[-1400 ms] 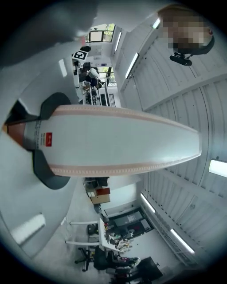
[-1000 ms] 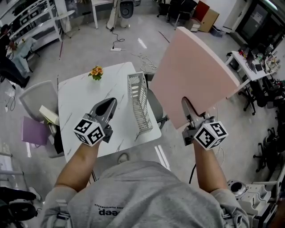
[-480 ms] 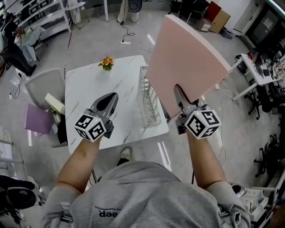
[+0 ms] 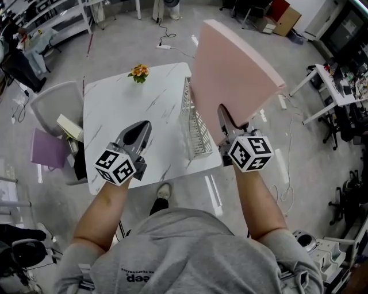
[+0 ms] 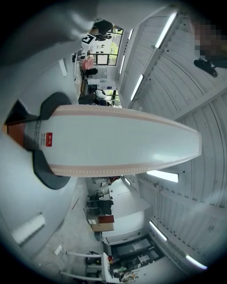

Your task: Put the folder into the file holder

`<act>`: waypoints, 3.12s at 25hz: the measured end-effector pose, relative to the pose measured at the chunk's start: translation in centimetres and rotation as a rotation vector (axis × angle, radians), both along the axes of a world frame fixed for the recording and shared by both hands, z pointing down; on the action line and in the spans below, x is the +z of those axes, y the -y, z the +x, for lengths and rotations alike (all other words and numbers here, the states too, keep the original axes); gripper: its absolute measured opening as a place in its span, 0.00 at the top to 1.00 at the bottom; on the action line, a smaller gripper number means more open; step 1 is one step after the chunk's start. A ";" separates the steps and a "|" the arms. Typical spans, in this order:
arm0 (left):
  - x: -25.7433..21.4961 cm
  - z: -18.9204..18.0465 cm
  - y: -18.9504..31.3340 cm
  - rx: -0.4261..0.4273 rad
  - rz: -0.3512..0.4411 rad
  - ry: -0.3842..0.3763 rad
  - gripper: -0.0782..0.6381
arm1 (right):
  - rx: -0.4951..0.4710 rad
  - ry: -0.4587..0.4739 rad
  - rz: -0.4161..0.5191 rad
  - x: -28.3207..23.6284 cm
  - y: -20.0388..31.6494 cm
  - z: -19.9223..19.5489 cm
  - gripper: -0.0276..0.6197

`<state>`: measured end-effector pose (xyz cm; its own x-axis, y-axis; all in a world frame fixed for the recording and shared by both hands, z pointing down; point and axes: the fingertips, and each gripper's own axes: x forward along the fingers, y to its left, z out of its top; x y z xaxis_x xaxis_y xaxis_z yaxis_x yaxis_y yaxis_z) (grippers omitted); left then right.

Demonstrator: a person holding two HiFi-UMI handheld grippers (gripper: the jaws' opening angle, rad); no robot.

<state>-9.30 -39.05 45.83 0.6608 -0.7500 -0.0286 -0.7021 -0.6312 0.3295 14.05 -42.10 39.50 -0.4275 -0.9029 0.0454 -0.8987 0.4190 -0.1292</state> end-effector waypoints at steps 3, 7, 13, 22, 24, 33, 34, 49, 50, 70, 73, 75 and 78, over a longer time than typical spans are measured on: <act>0.7 -0.4 0.2 0.003 -0.017 0.006 0.81 | 0.017 0.012 -0.013 1.6 0.4 -0.1 0.78; 1.8 -0.7 1.1 0.011 -0.036 0.012 0.81 | 0.037 0.058 -0.022 3.9 1.0 -0.4 0.78; 4.1 -0.7 2.0 0.029 -0.076 0.017 0.81 | 0.050 0.086 -0.025 7.1 1.5 -0.7 0.78; 7.2 0.4 2.2 0.081 -0.134 0.028 0.81 | 0.080 0.121 -0.026 10.6 1.5 -0.4 0.77; 7.8 0.5 2.3 0.089 -0.139 0.027 0.81 | 0.083 0.118 -0.027 11.2 1.5 -0.5 0.77; 8.9 0.9 2.4 0.116 -0.156 0.022 0.81 | 0.082 0.034 -0.029 13.8 1.2 -1.6 0.76; 9.0 1.0 2.4 0.118 -0.155 0.023 0.81 | 0.081 0.025 -0.031 14.1 1.1 -1.7 0.76; 9.3 2.6 1.5 0.135 -0.159 0.027 0.81 | 0.011 -0.124 -0.187 18.8 0.2 -2.7 0.57; 9.2 2.8 1.5 0.137 -0.158 0.028 0.81 | 0.007 -0.126 -0.192 18.8 0.1 -2.7 0.56; 5.0 14.9 -3.4 0.323 -0.105 0.041 0.81 | 0.003 -0.105 -0.148 12.1 -7.3 3.9 0.54; 3.7 18.4 -5.4 0.383 -0.088 0.038 0.81 | 0.045 -0.113 -0.141 10.8 -9.6 7.3 0.54; 2.7 21.1 -6.8 0.428 -0.077 0.033 0.81 | 0.085 -0.114 -0.136 9.8 -11.2 10.1 0.54; 1.6 25.2 -8.7 0.496 -0.065 0.028 0.81 | 0.157 -0.107 -0.131 8.2 -13.6 14.9 0.54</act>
<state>15.85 -30.33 47.38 0.9380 -0.3452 0.0307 -0.3321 -0.8699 0.3646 28.97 -28.49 47.68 -0.2681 -0.9415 0.2040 -0.9632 0.2585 -0.0732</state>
